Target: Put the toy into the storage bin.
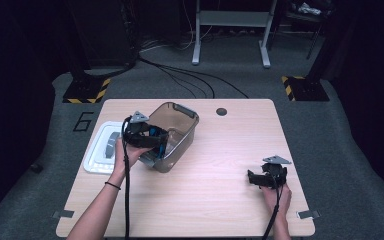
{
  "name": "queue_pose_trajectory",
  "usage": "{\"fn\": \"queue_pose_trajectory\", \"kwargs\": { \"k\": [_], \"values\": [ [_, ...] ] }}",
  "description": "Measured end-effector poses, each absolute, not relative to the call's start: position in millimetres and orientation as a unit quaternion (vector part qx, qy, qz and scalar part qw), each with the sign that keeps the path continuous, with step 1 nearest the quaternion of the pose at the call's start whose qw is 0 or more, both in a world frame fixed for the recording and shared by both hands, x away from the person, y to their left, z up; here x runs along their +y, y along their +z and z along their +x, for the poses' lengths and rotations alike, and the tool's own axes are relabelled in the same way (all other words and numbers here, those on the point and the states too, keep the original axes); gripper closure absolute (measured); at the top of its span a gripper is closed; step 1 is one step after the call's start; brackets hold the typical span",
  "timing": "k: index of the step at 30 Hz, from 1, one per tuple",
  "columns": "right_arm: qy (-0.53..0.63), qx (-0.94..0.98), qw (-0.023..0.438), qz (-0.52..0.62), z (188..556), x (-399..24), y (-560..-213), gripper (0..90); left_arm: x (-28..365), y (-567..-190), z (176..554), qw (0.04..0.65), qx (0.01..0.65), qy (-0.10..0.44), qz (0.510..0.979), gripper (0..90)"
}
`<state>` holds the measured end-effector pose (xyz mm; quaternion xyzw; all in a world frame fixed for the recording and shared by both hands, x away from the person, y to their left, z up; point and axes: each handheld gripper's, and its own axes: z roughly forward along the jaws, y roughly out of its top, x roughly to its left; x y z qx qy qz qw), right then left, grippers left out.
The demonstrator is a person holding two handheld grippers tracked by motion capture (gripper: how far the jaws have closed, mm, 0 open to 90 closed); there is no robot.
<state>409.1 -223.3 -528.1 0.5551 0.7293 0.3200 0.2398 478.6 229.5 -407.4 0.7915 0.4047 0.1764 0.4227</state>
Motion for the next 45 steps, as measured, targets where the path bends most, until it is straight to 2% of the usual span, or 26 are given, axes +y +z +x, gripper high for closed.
{"fn": "queue_pose_trajectory", "kwargs": {
  "k": [17, 33, 45],
  "values": [
    [0.318, 0.728, 0.241, 0.557, 408.8, -222.8, -528.0, 7.4, 235.2, -409.7, 475.2, 0.417, 0.399, 0.171, 0.798, 25.4],
    [0.318, 0.728, 0.241, 0.557, 408.7, -222.8, -528.0, 7.4, 241.5, -404.5, 468.1, 0.428, 0.366, 0.164, 0.81, 25.6],
    [0.318, 0.728, 0.242, 0.556, 408.8, -222.9, -528.1, 7.4, 247.4, -398.0, 460.6, 0.409, 0.339, 0.156, 0.833, 25.5]
  ]
}}
